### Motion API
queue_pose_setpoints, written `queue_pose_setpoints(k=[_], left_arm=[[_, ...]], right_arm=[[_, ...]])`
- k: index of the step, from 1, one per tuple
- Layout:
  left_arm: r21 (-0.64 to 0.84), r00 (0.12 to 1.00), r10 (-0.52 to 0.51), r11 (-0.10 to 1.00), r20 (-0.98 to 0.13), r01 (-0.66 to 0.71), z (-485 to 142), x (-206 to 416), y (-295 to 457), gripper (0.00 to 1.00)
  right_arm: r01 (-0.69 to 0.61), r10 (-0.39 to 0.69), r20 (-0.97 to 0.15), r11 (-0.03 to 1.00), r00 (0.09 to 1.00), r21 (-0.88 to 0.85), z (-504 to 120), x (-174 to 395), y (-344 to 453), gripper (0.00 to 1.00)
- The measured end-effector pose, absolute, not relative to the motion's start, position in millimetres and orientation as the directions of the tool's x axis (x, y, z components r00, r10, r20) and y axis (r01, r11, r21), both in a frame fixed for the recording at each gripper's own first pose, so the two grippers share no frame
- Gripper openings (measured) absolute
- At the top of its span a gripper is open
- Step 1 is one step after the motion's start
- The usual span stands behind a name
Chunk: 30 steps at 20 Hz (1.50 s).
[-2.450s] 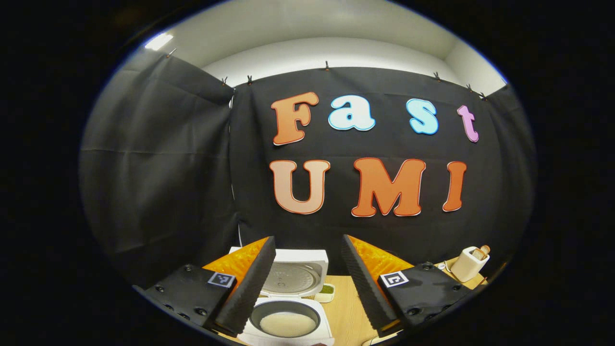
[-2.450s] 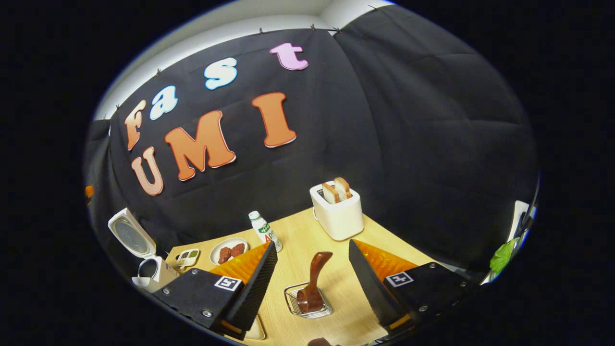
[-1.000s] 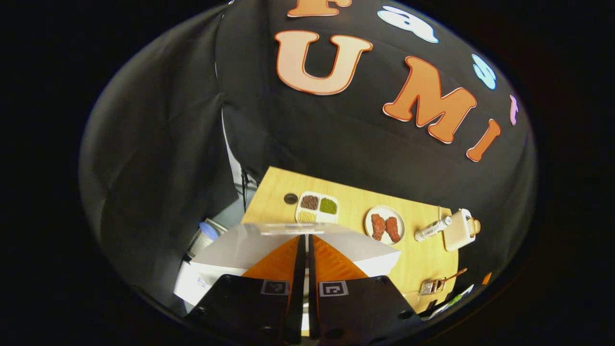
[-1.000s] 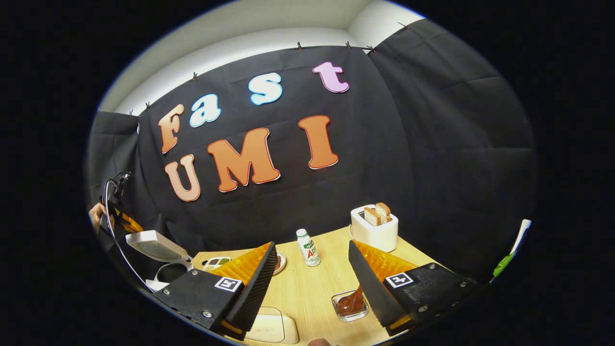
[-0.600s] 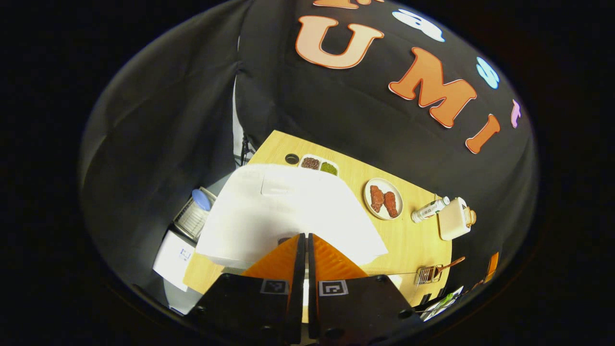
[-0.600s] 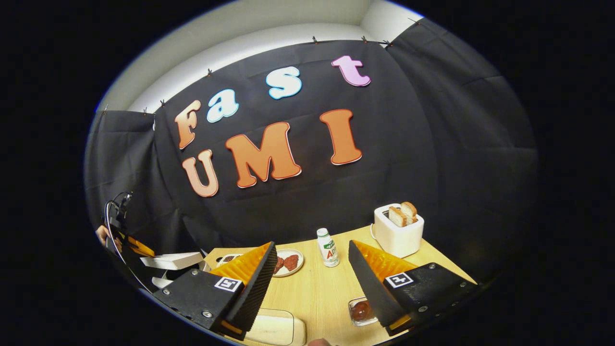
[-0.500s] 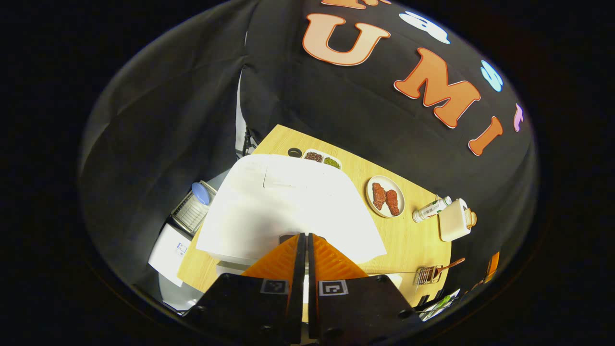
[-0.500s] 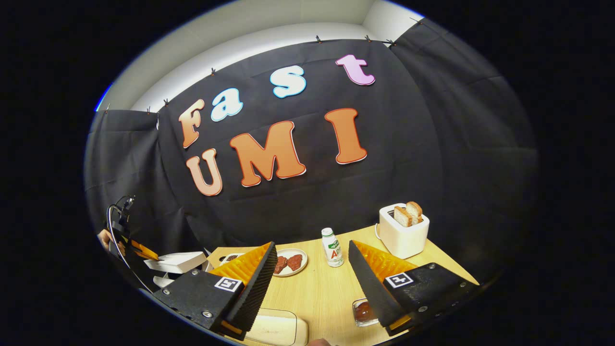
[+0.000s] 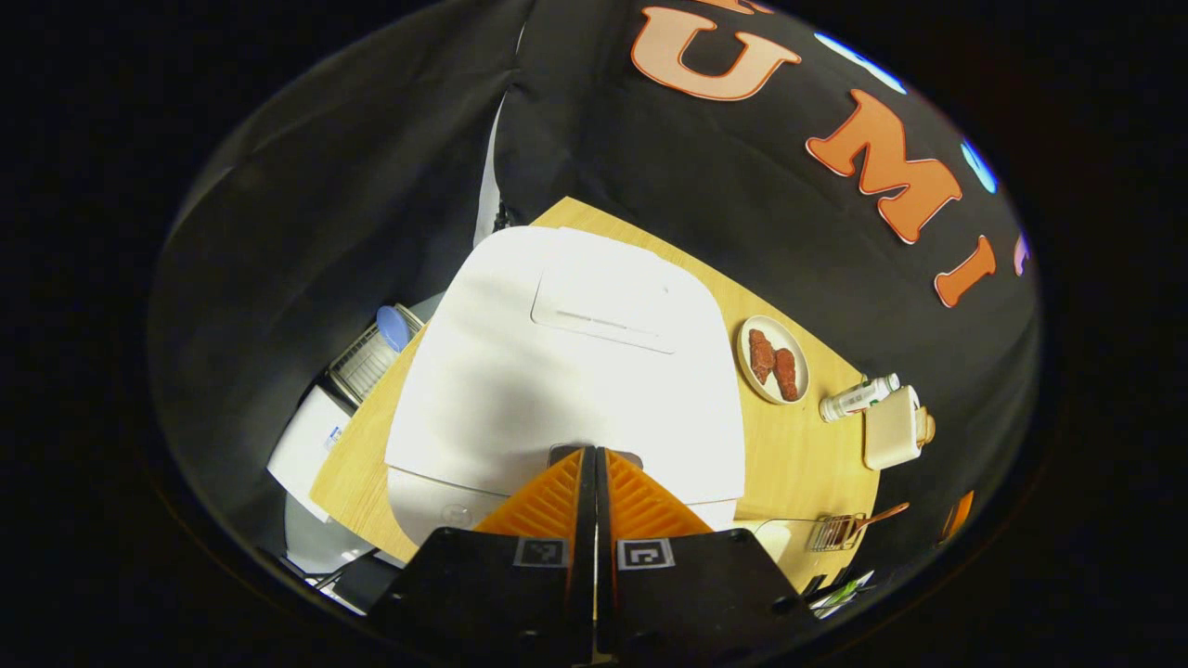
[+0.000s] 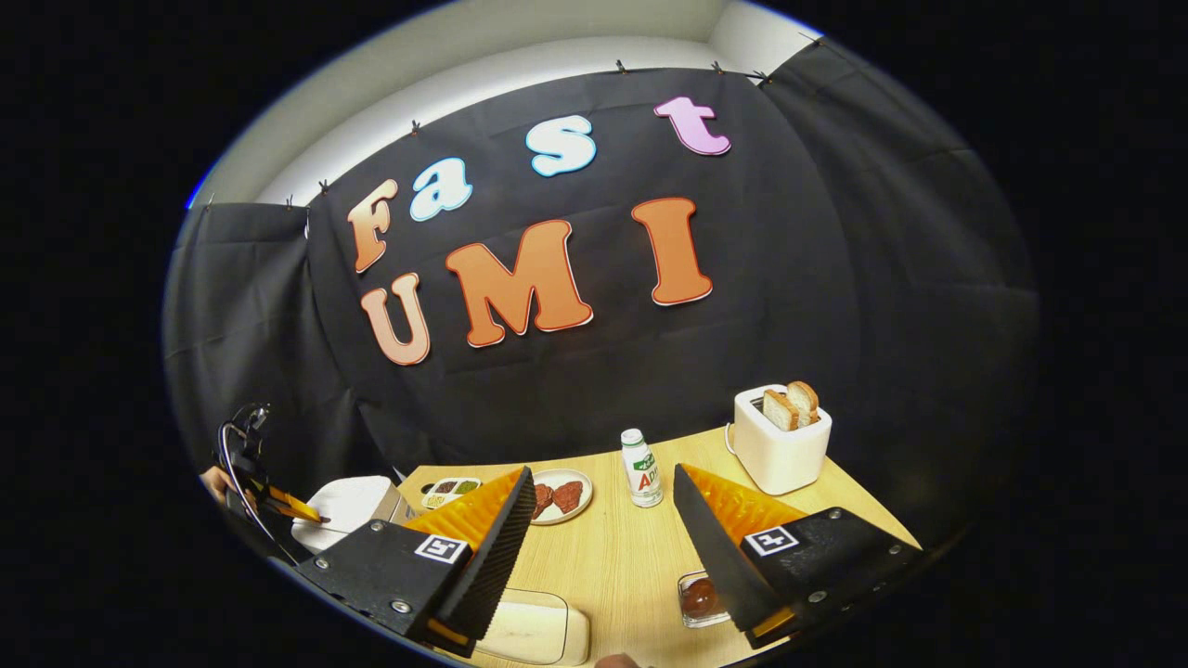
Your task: Close the left gripper, press the button to open the rice cooker; take a wooden spoon from the chopstick holder with the right hand, scoop a spoonful of rice and pour it into the rice cooker, then put the wooden spoon back into the chopstick holder.
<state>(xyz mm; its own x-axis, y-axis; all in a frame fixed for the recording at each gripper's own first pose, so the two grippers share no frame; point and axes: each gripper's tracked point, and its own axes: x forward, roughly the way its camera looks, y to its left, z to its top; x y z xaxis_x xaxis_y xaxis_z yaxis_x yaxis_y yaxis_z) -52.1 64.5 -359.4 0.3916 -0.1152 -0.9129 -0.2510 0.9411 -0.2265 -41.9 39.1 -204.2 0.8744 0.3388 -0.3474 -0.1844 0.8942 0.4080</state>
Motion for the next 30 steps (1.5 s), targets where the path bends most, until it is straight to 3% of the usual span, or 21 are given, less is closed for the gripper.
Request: queue_pose_setpoints(k=[4, 8, 14, 18, 23, 25, 26, 30], left_arm=[[-0.220, 0.400, -0.118, 0.951, -0.909, -0.218, -364, -47, 64, 0.06], [-0.264, 0.463, -0.140, 0.941, -0.875, -0.214, -356, -22, 67, 0.07], [-0.261, 0.417, -0.140, 0.933, -0.898, -0.249, -369, -22, 69, 0.08], [-0.313, 0.443, -0.168, 0.908, -0.881, -0.279, -372, -19, 66, 0.12], [-0.354, 0.481, -0.206, 0.903, -0.852, -0.241, -363, -15, 64, 0.10], [-0.288, 0.482, -0.158, 0.934, -0.862, -0.210, -361, -18, 68, 0.22], [-0.252, 0.500, -0.129, 0.949, -0.856, -0.187, -355, -19, 69, 0.21], [-0.163, 0.670, -0.074, 0.984, -0.738, -0.071, -294, -3, 52, 0.33]], right_arm=[[-0.197, 0.341, -0.358, 0.903, 0.869, 0.383, -205, -42, 45, 0.93], [-0.208, 0.347, -0.369, 0.907, 0.862, 0.367, -207, -41, 49, 0.93], [-0.210, 0.349, -0.371, 0.907, 0.861, 0.365, -208, -40, 56, 0.93], [-0.208, 0.350, -0.374, 0.906, 0.859, 0.370, -209, -43, 60, 0.93], [-0.229, 0.372, -0.383, 0.901, 0.846, 0.369, -210, -47, 67, 0.93], [-0.230, 0.367, -0.375, 0.904, 0.852, 0.361, -205, -47, 67, 0.93], [-0.231, 0.367, -0.372, 0.904, 0.853, 0.360, -204, -48, 67, 0.93], [-0.228, 0.353, -0.362, 0.910, 0.863, 0.346, -197, -47, 66, 0.93]])
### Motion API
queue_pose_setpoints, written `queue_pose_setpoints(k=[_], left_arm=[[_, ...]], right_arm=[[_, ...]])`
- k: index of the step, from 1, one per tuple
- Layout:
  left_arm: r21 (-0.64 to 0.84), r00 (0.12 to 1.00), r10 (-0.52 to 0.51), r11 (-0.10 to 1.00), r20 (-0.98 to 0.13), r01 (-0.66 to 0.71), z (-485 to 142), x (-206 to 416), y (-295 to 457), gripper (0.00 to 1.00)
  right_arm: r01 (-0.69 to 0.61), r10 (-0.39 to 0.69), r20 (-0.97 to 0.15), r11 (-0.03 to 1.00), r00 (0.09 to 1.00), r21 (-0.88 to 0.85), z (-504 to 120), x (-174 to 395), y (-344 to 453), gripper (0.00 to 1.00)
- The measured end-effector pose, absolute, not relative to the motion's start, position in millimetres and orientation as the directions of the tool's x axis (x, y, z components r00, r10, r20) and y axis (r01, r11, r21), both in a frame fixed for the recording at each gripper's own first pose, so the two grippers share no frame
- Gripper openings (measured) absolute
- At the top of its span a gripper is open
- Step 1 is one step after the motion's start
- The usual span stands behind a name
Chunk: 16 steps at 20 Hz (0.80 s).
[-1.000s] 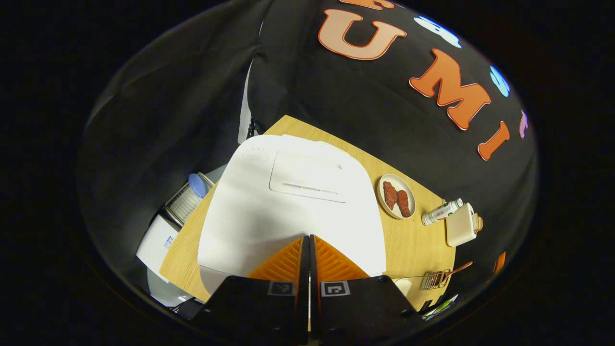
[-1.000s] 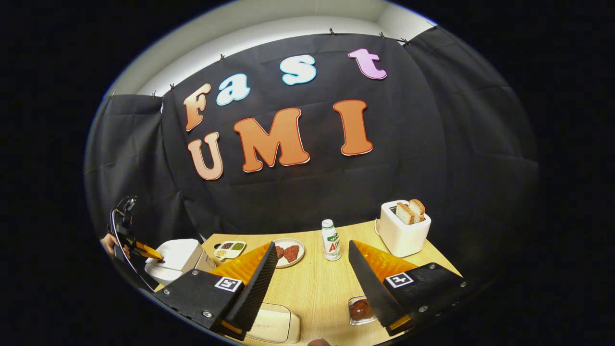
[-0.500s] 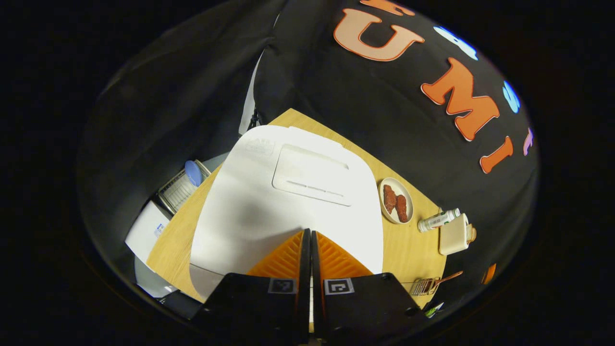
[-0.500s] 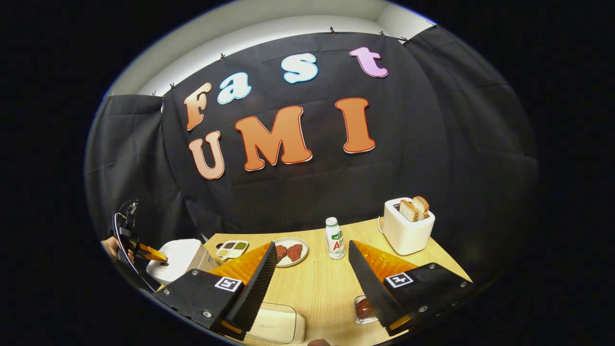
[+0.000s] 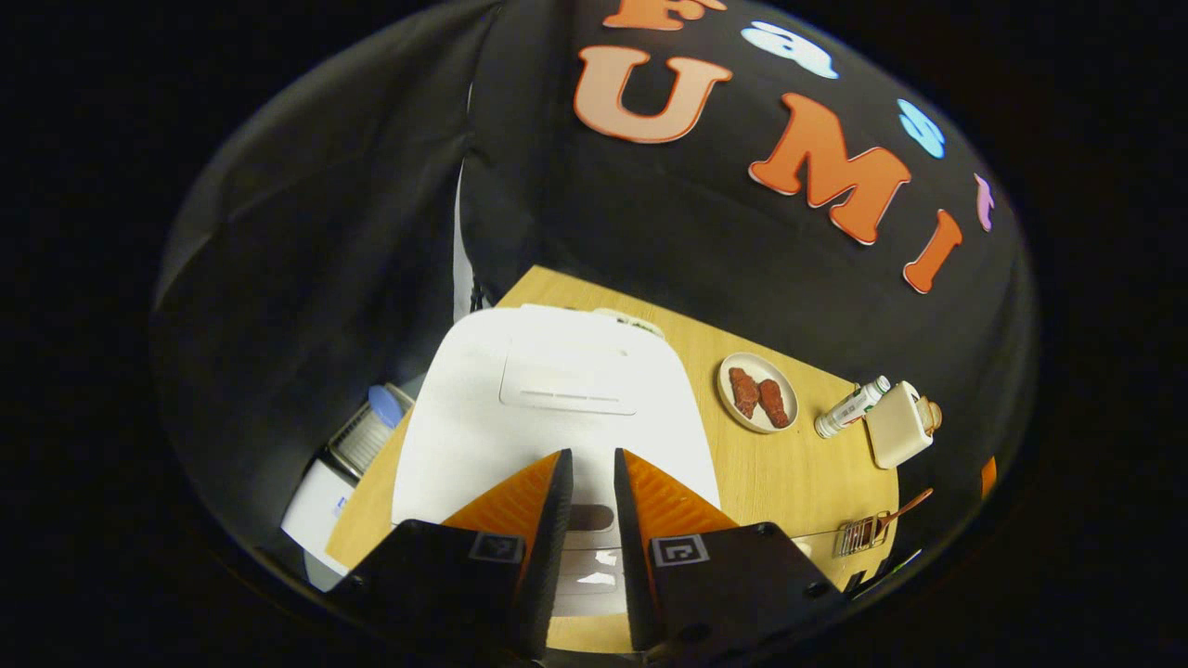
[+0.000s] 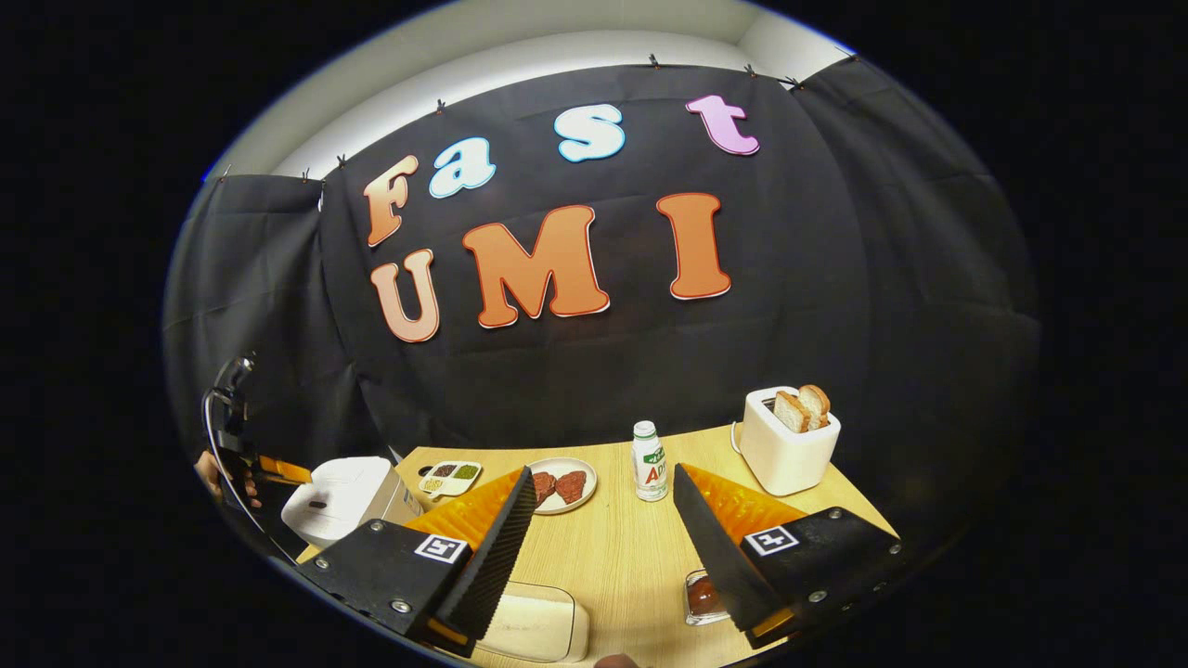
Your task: Close the left gripper, press the button to open the rice cooker; take a wooden spoon from the chopstick holder with the right hand, scoop a spoonful of rice and pour it into the rice cooker, then put the wooden spoon back into the chopstick holder.
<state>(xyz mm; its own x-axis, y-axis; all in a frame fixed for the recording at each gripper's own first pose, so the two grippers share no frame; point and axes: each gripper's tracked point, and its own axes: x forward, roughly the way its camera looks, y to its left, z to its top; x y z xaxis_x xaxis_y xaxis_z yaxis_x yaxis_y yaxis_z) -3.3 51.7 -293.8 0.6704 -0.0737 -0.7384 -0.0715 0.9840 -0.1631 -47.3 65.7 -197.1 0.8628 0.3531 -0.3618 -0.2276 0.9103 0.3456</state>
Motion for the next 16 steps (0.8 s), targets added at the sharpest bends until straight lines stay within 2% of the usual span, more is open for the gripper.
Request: queue_pose_setpoints(k=[1, 3, 4, 5, 7, 8, 13, 16], left_arm=[[-0.131, 0.712, -0.056, 0.990, -0.699, -0.050, -276, -4, 51, 0.39], [-0.083, 0.787, -0.026, 0.996, -0.616, -0.031, -238, -4, 41, 0.60], [-0.077, 0.815, -0.024, 0.997, -0.579, -0.025, -219, -6, 34, 0.60], [-0.077, 0.844, -0.030, 0.997, -0.535, -0.013, -202, -9, 24, 0.51], [-0.068, 0.897, -0.037, 0.998, -0.441, 0.008, -165, -9, 10, 0.63], [-0.057, 0.921, -0.034, 0.998, -0.388, 0.012, -147, -10, 5, 0.61], [0.006, 0.986, -0.018, 1.000, -0.168, 0.020, -74, -31, -18, 0.88], [0.034, 0.996, 0.013, 0.999, -0.084, -0.010, -50, -40, -18, 0.94]], right_arm=[[-0.230, 0.351, -0.353, 0.911, 0.867, 0.341, -194, -46, 68, 0.93], [-0.239, 0.346, -0.331, 0.916, 0.878, 0.323, -183, -41, 71, 0.93], [-0.245, 0.344, -0.319, 0.918, 0.883, 0.312, -177, -40, 73, 0.93], [-0.257, 0.347, -0.299, 0.918, 0.889, 0.302, -168, -38, 76, 0.93], [-0.270, 0.341, -0.264, 0.924, 0.902, 0.272, -150, -33, 80, 0.93], [-0.272, 0.335, -0.248, 0.928, 0.909, 0.257, -141, -31, 82, 0.93], [-0.288, 0.324, -0.137, 0.930, 0.936, 0.230, -94, -20, 90, 0.93], [-0.287, 0.314, -0.093, 0.931, 0.945, 0.227, -78, -18, 93, 0.94]])
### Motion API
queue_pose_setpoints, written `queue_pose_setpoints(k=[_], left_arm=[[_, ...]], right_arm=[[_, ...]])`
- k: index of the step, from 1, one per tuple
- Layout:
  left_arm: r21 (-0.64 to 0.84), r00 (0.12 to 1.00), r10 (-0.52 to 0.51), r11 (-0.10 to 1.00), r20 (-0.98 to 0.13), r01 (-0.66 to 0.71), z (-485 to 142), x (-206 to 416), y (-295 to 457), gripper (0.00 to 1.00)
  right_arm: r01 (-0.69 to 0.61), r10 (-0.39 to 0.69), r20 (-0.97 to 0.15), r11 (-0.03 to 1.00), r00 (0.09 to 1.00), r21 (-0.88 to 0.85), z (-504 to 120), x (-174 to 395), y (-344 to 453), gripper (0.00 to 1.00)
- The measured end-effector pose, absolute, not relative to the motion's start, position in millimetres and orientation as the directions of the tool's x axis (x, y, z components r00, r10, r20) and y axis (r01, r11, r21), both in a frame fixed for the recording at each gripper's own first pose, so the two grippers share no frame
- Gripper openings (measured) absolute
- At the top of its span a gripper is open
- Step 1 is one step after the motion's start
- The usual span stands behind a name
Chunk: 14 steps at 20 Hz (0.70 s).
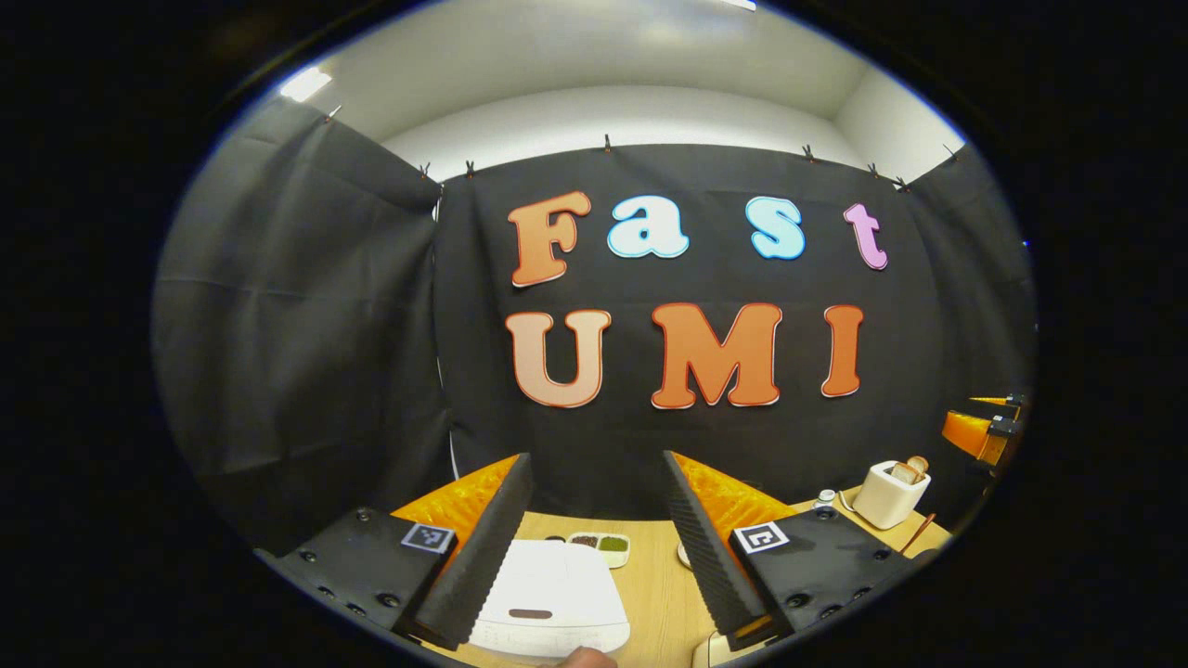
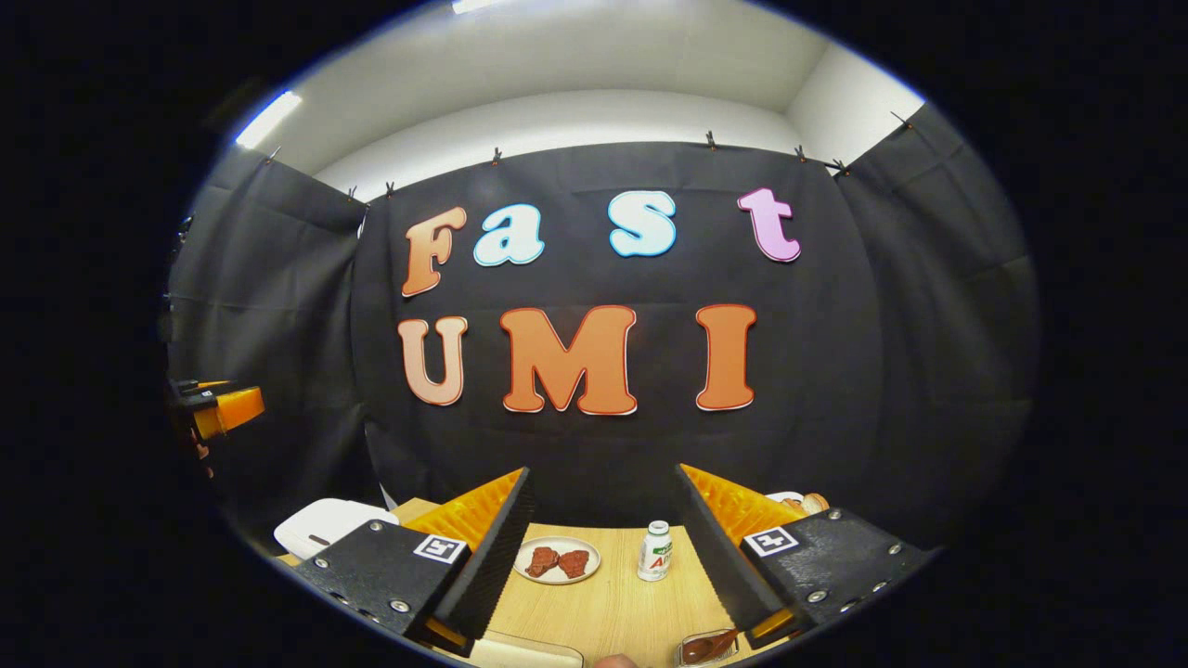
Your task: Close the left gripper, press the button to open the rice cooker; take a wooden spoon from the chopstick holder with the right hand, scoop a spoonful of rice and pour it into the rice cooker, then put the wooden spoon back into the chopstick holder.
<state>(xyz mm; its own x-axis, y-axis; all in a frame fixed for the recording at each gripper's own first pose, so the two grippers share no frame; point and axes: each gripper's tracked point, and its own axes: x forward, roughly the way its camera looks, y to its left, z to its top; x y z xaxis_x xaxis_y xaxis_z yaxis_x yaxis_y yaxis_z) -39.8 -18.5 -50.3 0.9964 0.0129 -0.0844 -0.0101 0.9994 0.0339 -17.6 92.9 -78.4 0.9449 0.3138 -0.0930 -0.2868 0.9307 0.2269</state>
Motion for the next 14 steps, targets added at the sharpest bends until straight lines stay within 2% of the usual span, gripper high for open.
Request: queue_pose_setpoints(k=[6, 12, 13, 14], left_arm=[[0.044, 1.000, 0.019, 0.999, -0.006, -0.018, -34, -55, -34, 0.94], [0.072, 0.998, 0.054, 0.996, -0.016, -0.052, -45, -63, -33, 0.94], [0.072, 0.997, 0.065, 0.995, -0.029, -0.063, -51, -63, -31, 0.94], [0.073, 0.997, 0.063, 0.996, -0.040, -0.060, -56, -63, -35, 0.94]], right_arm=[[-0.305, 0.318, -0.030, 0.927, 0.947, 0.221, -62, -18, 102, 0.94], [-0.323, 0.332, -0.017, 0.927, 0.943, 0.188, -63, -21, 115, 0.95], [-0.326, 0.333, -0.005, 0.926, 0.943, 0.188, -62, -21, 117, 1.00], [-0.329, 0.333, 0.012, 0.925, 0.943, 0.188, -60, -20, 117, 1.00]])
